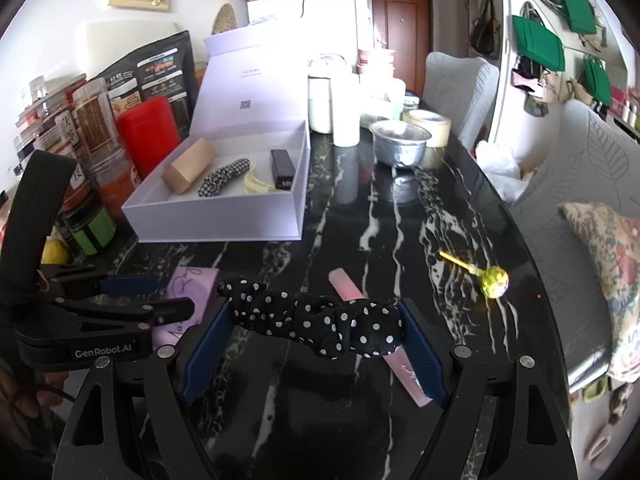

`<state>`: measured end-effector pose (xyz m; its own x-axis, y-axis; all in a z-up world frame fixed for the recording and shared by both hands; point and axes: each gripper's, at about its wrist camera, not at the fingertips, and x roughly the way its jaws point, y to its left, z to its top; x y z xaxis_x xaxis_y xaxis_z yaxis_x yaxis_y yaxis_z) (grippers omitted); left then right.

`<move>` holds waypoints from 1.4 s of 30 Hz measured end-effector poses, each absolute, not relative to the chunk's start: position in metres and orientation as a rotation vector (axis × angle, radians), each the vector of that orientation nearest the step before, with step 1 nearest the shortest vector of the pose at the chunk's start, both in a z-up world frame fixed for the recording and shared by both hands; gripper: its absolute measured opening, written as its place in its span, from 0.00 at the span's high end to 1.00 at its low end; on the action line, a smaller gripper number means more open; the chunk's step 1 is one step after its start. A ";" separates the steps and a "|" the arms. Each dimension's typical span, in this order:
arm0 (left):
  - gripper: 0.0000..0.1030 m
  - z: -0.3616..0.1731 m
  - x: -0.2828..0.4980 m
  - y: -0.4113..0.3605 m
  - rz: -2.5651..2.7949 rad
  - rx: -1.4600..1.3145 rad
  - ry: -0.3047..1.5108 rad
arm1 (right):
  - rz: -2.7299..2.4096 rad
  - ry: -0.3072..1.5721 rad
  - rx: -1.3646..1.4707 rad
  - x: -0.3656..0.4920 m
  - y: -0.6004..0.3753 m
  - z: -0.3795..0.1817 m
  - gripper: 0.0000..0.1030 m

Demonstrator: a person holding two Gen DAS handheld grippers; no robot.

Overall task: Organize rigid objects
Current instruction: 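Lower the purple box onto the table with the left tool while the right tool holds the scrunchie, then regrasp the purple box with the left tool while the right tool holds the scrunchie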

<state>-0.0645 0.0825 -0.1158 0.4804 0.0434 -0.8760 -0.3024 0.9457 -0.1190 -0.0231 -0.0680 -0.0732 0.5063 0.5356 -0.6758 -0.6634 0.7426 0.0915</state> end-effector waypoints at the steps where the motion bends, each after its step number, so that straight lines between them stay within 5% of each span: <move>1: 0.47 -0.117 -0.063 0.082 0.215 -0.280 1.051 | 0.727 0.750 -0.187 -0.022 -0.069 -0.075 0.20; 14: 0.37 -0.128 -0.059 0.072 0.288 -0.214 1.028 | 0.714 0.777 -0.181 -0.015 -0.072 -0.083 0.20; 21: 0.49 -0.124 -0.071 0.073 0.266 -0.227 0.965 | 0.714 0.785 -0.181 -0.013 -0.074 -0.086 0.20; 42: 0.50 -0.071 -0.106 0.089 0.291 -0.239 0.854 | 0.811 0.755 -0.189 -0.031 -0.049 -0.073 0.20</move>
